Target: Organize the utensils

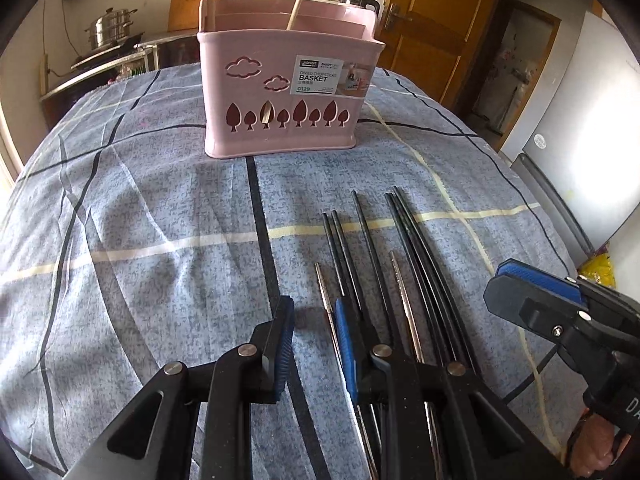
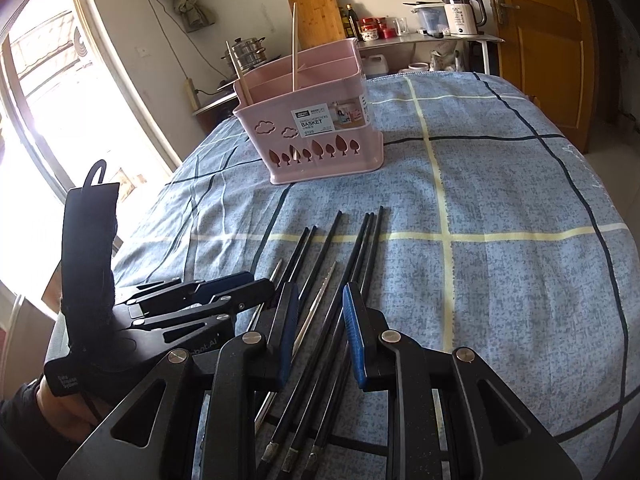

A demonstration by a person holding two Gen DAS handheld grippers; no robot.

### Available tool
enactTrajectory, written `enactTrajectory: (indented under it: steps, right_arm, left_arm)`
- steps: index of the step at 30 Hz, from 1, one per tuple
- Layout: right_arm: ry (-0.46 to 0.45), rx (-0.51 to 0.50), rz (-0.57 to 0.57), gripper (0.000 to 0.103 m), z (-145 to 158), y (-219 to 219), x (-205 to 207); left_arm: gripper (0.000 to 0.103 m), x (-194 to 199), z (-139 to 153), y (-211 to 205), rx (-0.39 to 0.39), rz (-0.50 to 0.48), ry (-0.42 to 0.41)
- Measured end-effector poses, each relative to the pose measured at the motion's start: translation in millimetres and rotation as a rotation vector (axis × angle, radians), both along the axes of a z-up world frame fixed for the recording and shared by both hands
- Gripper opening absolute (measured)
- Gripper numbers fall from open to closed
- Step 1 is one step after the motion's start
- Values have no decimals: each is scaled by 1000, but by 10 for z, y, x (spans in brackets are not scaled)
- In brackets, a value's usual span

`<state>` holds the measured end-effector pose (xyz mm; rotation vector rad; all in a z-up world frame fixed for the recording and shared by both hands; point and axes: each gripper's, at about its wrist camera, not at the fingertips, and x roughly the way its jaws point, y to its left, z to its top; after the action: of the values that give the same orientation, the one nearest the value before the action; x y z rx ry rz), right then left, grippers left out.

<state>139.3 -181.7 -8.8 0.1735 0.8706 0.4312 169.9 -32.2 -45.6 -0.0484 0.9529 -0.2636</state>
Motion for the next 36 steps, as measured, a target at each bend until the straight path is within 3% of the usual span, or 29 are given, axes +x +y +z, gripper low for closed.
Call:
enactTrajectory:
  steps: [4,7,24,28,36]
  right_arm:
    - [4,-3,5,24,-12,24,4]
    - [11,-5,8,24,-30,46,14]
    - [114,-91,15,15,-307,329,396]
    - [122,-115,10,13,-302,371,458]
    - [153,-169,12,13,-329,467,518]
  left_arm:
    - [19,-23,-4,-3,21,-1,-9]
    - [7,-43,-3,27,48,11,-14]
    - [4,38,9,531,-13,129,19]
    - [5,86,17,559,-17,108,44]
    - [5,234,26,439,65,37,50]
